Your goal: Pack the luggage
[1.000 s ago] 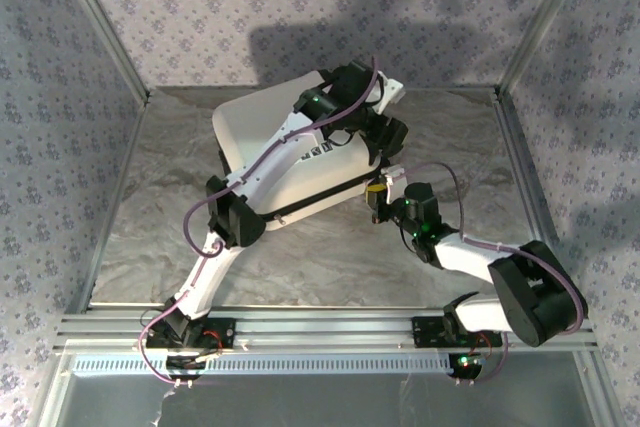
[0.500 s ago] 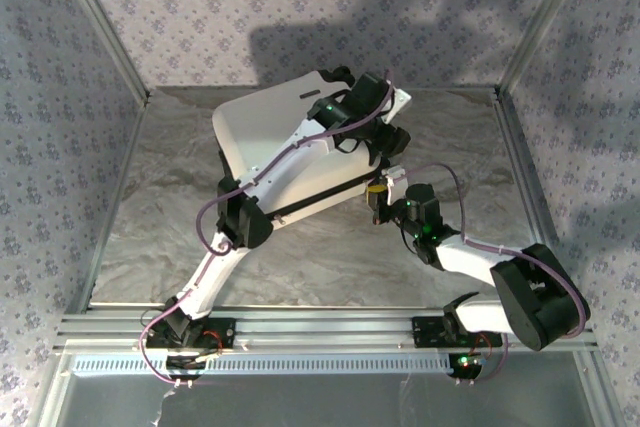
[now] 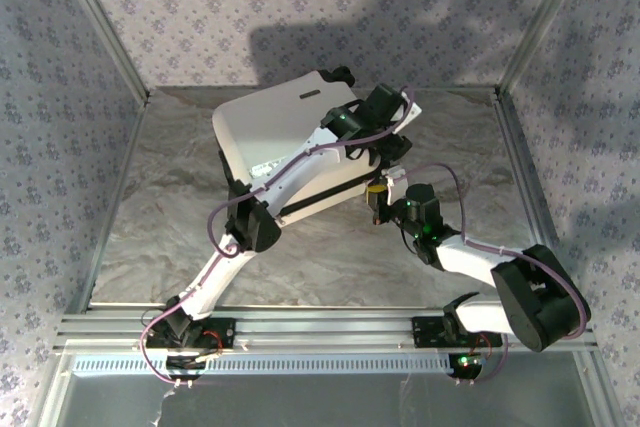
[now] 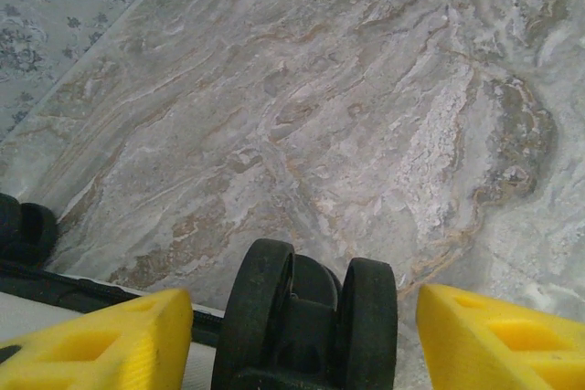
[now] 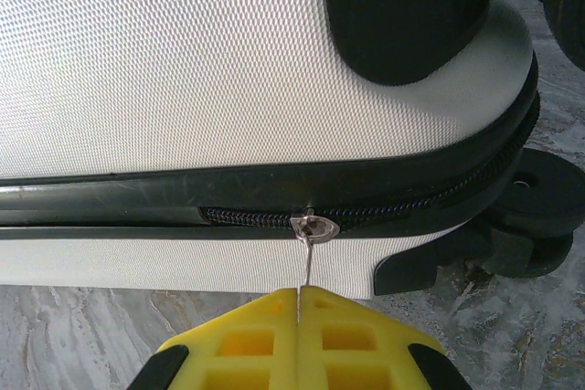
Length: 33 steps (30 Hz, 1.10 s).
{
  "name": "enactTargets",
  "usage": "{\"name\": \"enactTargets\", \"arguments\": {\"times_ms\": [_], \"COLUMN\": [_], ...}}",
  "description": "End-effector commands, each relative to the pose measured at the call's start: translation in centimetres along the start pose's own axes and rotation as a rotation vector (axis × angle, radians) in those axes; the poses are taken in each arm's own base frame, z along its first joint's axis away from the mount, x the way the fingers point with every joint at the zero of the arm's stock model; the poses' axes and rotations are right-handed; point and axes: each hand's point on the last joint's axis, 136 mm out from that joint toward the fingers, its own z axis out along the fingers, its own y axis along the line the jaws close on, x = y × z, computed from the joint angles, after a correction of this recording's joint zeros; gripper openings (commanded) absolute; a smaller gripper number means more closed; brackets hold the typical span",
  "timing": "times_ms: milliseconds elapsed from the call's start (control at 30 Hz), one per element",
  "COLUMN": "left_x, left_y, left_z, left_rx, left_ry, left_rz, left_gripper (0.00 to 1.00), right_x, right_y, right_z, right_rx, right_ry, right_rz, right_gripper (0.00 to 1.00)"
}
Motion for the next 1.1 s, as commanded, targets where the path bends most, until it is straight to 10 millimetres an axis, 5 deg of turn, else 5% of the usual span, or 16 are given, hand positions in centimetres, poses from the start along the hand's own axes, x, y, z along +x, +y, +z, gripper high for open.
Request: {"name": "enactTargets", "arguments": {"times_ms": [0,333,667,1067], "left_x": [3.9,6.2,7.7,7.7], "left_y": [0.1,0.1,-0.4,0.3], "left_z": [0.8,0.6,0.5,-2.1], "left_rx": [-0.036,-0.079,-0.046,-0.022], "left_ry": [0.152,0.254,0.308,0.301], "left_rz": [0.05,0.125,0.138,0.116], "left_gripper": [0.63,0.58,0.22,0.06], "right_x": [-0.3,-0.6,-0.5,-0.8], "right_y": [1.9,2.3,1.9,-0.9], "right_z": [-0.3,-0.2,-0.3,-1.7], "right_rx": [-0.081,-0.095,-0.068,0.059], "right_ry": [-0.001,-0.009,-0.007,-0.03], "right_rz": [-0.035,-0.044,-0.055,-0.044], "right_gripper": [0.0,0.0,0.0,0.0]}}
